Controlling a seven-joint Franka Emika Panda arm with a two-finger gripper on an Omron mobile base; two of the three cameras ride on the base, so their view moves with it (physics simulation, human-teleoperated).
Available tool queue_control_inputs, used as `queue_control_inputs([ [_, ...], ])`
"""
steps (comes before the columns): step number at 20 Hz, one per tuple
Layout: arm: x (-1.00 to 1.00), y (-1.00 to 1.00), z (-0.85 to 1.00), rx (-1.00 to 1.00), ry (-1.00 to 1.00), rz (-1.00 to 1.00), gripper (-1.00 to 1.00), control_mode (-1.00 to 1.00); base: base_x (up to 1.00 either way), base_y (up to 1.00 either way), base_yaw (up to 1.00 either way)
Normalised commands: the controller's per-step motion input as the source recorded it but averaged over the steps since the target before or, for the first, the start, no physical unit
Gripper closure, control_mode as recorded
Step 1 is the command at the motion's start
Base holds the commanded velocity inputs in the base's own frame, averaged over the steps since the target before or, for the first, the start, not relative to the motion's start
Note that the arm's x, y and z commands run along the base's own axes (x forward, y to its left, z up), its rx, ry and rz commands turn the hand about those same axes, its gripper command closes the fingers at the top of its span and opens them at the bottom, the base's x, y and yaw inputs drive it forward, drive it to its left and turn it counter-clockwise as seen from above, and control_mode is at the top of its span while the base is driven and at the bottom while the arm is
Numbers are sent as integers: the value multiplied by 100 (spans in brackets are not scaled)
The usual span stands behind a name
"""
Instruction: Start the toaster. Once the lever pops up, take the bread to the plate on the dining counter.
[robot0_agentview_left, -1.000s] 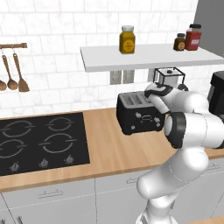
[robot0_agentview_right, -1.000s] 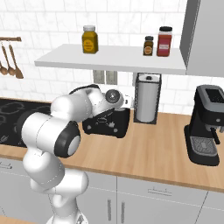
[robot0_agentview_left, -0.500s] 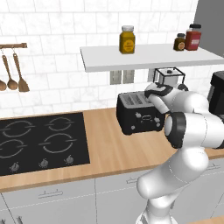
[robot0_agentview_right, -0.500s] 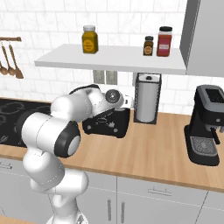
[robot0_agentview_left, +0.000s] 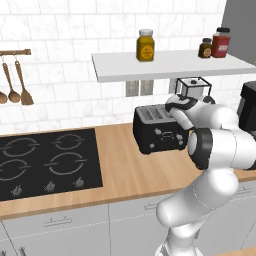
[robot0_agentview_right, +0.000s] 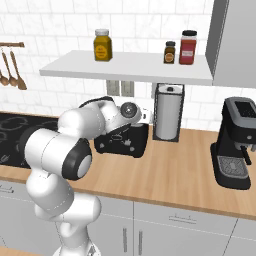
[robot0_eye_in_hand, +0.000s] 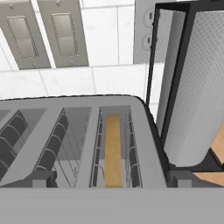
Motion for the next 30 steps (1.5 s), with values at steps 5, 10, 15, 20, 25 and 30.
queue_control_inputs([
  [5, 0, 0, 0, 0, 0, 0, -100, -100, 0, 0, 0],
  [10, 0, 0, 0, 0, 0, 0, -100, -100, 0, 0, 0],
  [15, 0, 0, 0, 0, 0, 0, -100, -100, 0, 0, 0],
  [20, 0, 0, 0, 0, 0, 0, -100, -100, 0, 0, 0],
  [25, 0, 0, 0, 0, 0, 0, -100, -100, 0, 0, 0],
  [30, 0, 0, 0, 0, 0, 0, -100, -100, 0, 0, 0],
])
